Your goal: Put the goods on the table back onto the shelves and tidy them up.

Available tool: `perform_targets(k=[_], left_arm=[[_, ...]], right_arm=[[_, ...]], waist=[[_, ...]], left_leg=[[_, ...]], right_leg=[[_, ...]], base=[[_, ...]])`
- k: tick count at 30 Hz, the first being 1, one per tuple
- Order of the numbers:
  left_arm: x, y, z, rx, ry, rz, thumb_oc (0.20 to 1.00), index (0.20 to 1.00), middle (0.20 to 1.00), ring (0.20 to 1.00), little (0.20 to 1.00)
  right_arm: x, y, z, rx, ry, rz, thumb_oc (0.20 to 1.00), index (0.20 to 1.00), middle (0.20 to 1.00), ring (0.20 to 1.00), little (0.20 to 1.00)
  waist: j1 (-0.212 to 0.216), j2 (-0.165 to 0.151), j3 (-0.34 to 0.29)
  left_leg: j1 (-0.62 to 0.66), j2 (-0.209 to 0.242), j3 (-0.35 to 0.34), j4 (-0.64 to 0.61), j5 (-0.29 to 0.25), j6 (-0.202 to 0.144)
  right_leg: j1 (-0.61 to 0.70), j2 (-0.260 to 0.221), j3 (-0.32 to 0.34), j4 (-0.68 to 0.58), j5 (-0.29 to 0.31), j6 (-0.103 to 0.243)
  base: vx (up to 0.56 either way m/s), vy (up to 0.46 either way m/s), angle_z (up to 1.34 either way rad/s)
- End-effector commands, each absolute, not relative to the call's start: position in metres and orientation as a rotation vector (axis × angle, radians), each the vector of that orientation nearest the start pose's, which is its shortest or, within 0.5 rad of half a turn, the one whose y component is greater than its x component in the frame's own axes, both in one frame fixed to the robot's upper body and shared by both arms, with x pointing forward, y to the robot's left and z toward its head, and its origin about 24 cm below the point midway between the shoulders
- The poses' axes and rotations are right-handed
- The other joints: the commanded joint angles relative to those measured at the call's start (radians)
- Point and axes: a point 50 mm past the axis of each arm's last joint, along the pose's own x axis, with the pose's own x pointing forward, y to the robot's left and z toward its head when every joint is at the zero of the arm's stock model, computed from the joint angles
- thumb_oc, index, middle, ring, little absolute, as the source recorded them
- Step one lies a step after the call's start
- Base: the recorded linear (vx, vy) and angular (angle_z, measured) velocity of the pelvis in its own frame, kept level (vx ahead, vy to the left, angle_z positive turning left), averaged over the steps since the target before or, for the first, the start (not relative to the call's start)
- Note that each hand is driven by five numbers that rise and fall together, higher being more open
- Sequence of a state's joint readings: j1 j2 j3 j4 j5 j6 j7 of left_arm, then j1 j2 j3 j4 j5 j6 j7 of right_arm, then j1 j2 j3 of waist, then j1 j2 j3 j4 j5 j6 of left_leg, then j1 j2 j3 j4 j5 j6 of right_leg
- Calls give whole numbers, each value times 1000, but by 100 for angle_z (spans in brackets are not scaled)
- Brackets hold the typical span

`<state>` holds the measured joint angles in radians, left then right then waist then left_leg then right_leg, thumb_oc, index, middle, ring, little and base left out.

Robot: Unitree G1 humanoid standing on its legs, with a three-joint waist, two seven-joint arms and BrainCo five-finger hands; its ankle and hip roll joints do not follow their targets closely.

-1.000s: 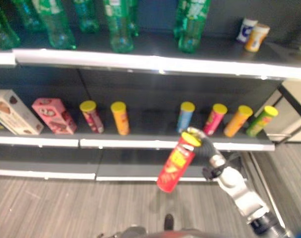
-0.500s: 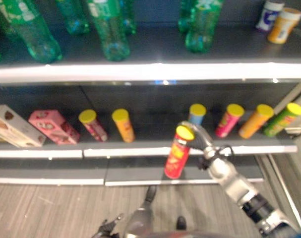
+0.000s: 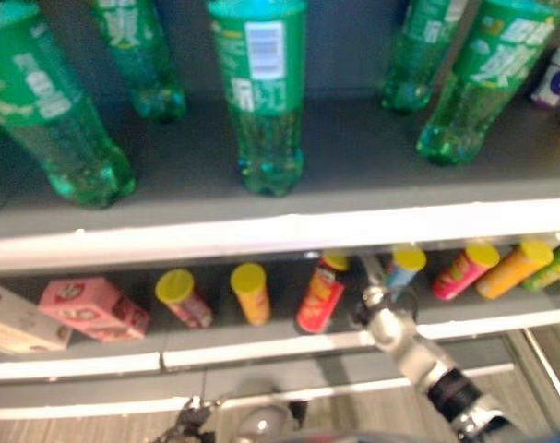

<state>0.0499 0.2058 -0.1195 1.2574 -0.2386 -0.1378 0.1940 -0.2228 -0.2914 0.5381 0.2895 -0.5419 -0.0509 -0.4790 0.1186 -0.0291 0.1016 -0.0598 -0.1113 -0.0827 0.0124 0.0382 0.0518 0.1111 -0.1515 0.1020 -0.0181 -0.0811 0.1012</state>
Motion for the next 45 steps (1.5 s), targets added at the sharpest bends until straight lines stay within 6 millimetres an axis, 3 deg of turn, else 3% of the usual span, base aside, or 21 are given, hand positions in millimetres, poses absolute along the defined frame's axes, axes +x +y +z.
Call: perform_targets(k=[1, 6, 11, 22, 32, 39, 45], left_arm=[[64, 226, -166, 255, 1186, 275, 1000, 1000, 1000, 1000, 1000], [76, 214, -165, 305, 1119, 216, 1000, 1000, 1000, 1000, 1000], [73, 217, -165, 307, 1130, 246, 1000, 1000, 1000, 1000, 1000], [61, 218, -166, 304, 1145, 302, 1000, 1000, 1000, 1000, 1000], [59, 223, -165, 256, 1132, 408, 1000, 1000, 1000, 1000, 1000], [62, 219, -165, 277, 1114, 384, 1000, 1000, 1000, 1000, 1000], [60, 216, -166, 323, 1124, 342, 1000, 1000, 1000, 1000, 1000]], right_arm=[[280, -105, 51, -863, -412, 4, 200, 200, 200, 200, 200], [284, -113, 48, -961, -484, -140, 200, 200, 200, 200, 200], [283, -115, 46, -974, -511, -189, 200, 200, 200, 200, 200], [263, -96, 25, -921, -492, -99, 200, 200, 200, 200, 200], [242, -79, 9, -845, -433, 7, 200, 200, 200, 200, 200], [238, -72, -9, -867, -396, 28, 200, 200, 200, 200, 200], [240, -63, -13, -870, -401, 39, 200, 200, 200, 200, 200]], waist=[[15, 13, -46], [24, 21, -44], [31, 25, -52], [33, 36, -64], [19, 23, -73], [28, 24, -73], [43, 29, -74]], left_leg=[[-73, 98, -44, 26, -20, -49], [-64, 103, -53, -8, -12, -51], [-47, 107, -69, -40, -3, -55], [-1, 114, -92, -79, 1, -63], [24, 121, -88, -92, -3, -68], [24, 119, -98, -94, -5, -68], [25, 115, -104, -96, -8, -68]], right_leg=[[-24, 21, 18, -13, 56, 21], [-30, 25, 6, -39, 63, 21], [-22, 30, -5, -52, 59, 22], [6, 35, -24, -68, 50, 24], [16, 36, -22, -65, 47, 26], [19, 33, -36, -64, 44, 28], [19, 28, -44, -69, 44, 32]], base=[[0, 0, 0], [13, -19, 1], [31, -42, 6], [27, -23, 8], [1, 3, 1], [4, 3, 2], [8, 12, 4]])
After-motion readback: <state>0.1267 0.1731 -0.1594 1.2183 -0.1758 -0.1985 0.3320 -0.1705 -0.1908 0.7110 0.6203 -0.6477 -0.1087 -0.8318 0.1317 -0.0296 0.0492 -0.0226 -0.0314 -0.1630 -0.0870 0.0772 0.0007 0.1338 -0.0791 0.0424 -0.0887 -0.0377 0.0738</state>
